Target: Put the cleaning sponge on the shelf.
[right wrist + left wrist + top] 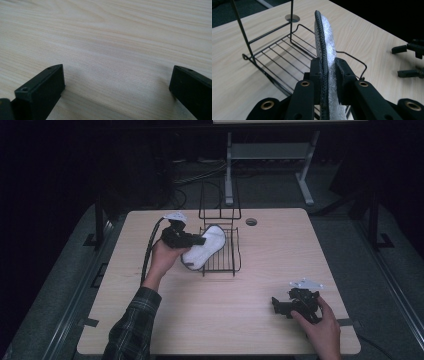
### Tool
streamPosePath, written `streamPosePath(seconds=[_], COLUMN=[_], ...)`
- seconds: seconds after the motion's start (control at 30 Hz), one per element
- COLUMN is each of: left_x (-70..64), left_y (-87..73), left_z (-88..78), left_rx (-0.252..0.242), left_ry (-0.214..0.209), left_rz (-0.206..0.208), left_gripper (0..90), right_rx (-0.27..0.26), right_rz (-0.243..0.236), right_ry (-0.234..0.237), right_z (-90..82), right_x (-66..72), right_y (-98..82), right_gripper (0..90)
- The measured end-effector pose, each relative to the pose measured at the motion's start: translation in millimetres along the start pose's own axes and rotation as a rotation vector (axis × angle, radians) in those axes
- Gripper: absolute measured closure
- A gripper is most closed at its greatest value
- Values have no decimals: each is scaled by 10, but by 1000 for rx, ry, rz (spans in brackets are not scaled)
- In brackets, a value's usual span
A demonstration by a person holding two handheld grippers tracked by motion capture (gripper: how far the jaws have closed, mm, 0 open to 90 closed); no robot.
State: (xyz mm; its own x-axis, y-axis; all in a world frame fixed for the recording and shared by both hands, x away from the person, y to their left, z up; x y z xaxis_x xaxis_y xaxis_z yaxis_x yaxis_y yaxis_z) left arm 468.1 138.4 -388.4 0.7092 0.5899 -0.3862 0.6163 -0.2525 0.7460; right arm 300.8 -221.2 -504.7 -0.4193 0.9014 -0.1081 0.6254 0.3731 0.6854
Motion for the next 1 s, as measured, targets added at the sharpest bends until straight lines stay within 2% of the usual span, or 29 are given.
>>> streamPosePath(seconds=[0.23,0.47,0.67,0.77,1.0], left_x=[47,71,118,133,216], left_y=[77,109,126,120,98], left_z=[140,302,375,406,453], left_rx=[13,14,20,25,18], left_ry=[-4,-20,-4,19,47], left_rz=[5,-25,-22,-5,0], left_gripper=[770,768,759,745,717], right_rx=[0,0,0,0,0], right_rz=[0,0,0,0,0], right_ry=[0,0,0,0,0], right_z=[0,0,0,0,0], right_x=[0,0,0,0,0], right_y=[0,0,0,0,0], right_gripper=[0,0,0,0,0])
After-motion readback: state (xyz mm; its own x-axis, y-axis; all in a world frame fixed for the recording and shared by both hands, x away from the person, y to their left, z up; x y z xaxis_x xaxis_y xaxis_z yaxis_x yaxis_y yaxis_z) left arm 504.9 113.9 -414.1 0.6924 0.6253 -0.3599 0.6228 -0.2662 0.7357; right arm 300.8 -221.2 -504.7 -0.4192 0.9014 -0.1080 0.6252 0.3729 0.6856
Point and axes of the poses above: each handheld gripper's, and its own axes: z roughly forward along the jaws, y roughly out of its top, x roughly to its left, the point moved 3 cm from there along z, roughly forward along the jaws, and after that the axes turned 11 degrees about -z, right-handed, at the moved point
